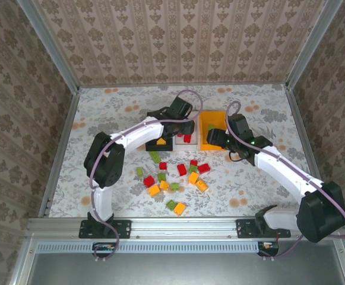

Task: Sort the legos into containers by color

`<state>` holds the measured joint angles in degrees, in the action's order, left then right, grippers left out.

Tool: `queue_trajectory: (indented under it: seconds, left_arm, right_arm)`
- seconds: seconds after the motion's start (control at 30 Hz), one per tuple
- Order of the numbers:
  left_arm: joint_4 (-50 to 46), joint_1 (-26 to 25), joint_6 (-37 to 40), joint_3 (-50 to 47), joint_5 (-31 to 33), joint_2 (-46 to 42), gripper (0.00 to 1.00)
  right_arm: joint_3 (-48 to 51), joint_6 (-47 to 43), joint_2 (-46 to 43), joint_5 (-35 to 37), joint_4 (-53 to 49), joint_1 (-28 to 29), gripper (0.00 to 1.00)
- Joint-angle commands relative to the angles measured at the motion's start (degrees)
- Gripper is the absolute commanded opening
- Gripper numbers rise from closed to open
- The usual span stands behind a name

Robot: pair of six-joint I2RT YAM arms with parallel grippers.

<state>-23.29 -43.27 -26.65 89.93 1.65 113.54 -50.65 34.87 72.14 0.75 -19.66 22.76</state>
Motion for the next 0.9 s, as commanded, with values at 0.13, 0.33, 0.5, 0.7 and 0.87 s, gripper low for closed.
queue_trajectory:
  seconds: [0.13,0.33,0.5,0.7,0.87]
  left_arm:
    - [0.24,0.90,-0.57,1.21,-3.31,-3.97,0.69]
    - [4.77,0.60,-2.81,-8.41,-6.70,-16.76,1.00]
    - [7.17,-1.07,-4.10,-19.43,-5.09,-29.16,1.00]
    - [5.53,-1.38,-6.55,-32.73,-0.89,-42.78,1.00]
    - [3.44,-0.92,-9.00,-41.46,3.07,-52.51,1.00]
  right_arm:
    - [4.25,-2.51,-3.18,-7.20,-4.56,1.08,0.72]
    - [6.63,-6.66,-4.10,-8.23,-10.32,8.91,0.71]
    - [8.09,-7.79,-1.43,-6.21,-13.88,16.92,0.69]
    - [7.56,-8.07,4.71,-1.14,-13.49,24.17,0.66]
    - [5.54,-8.69,10.48,4.22,-12.41,27.04,0.65]
